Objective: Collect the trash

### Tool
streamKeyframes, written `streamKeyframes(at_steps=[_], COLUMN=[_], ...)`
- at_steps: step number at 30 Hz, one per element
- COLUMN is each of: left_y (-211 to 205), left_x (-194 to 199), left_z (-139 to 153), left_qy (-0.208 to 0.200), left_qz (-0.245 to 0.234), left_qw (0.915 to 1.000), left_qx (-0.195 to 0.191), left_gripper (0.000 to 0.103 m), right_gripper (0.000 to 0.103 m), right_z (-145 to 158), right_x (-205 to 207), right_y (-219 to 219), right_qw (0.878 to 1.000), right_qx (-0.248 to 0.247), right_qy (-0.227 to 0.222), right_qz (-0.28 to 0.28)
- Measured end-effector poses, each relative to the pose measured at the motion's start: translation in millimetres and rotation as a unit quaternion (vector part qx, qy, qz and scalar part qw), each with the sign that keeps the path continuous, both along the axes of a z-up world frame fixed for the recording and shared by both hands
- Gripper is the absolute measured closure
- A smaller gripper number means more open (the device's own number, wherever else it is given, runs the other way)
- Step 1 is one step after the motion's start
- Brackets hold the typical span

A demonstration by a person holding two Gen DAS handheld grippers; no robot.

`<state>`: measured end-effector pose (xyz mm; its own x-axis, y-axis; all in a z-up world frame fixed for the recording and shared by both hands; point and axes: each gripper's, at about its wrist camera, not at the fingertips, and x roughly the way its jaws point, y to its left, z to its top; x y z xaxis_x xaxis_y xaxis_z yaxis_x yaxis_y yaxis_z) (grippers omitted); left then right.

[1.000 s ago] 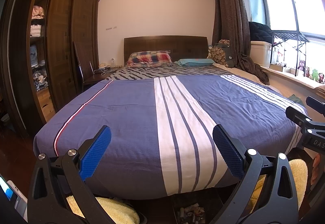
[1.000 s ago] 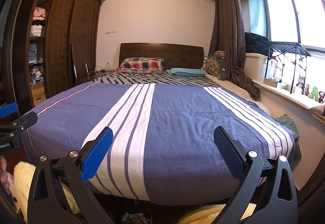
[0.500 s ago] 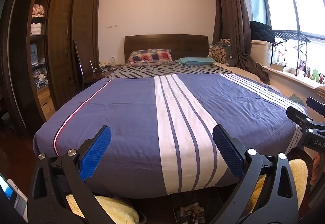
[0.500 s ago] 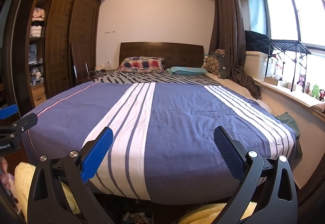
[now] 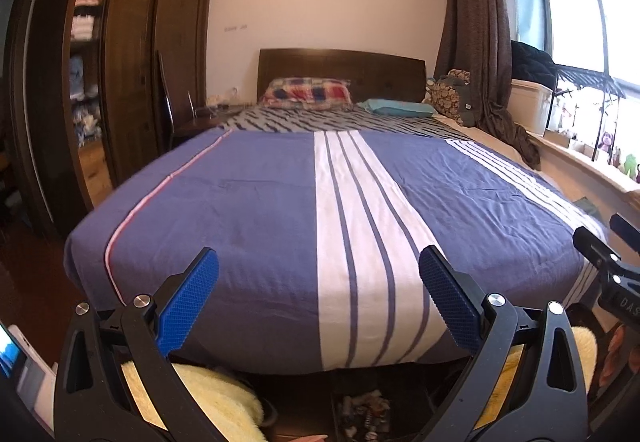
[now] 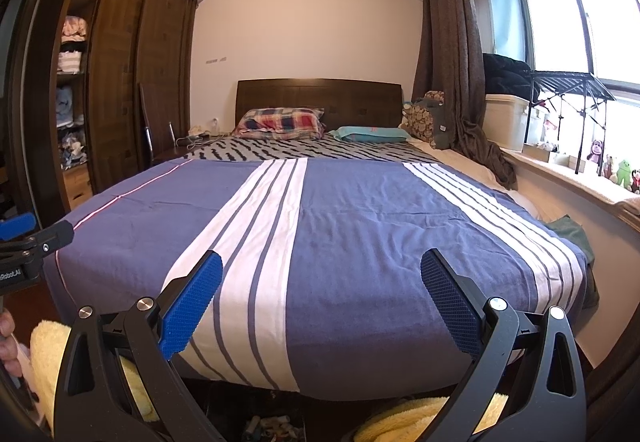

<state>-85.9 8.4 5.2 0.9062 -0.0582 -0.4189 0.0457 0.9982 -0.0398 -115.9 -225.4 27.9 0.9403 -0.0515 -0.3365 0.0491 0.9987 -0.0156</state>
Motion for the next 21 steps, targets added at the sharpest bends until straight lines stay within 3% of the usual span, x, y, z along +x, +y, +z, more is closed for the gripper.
streamKeyframes(at_steps=[21], left_y=[-4.4], left_x=[-0.6], left_z=[0.0], left_qy=[-0.003], left_qz=[-0.004], left_qw=[0.9999], left_qx=[0.011], left_gripper=[0.008], right_gripper=[0.003], right_z=[-1.4], right_x=[-0.4], right_y=[2.1], right_qw=[1.000], right_qx=[0.000], right_qy=[0.000], right_qz=[0.001])
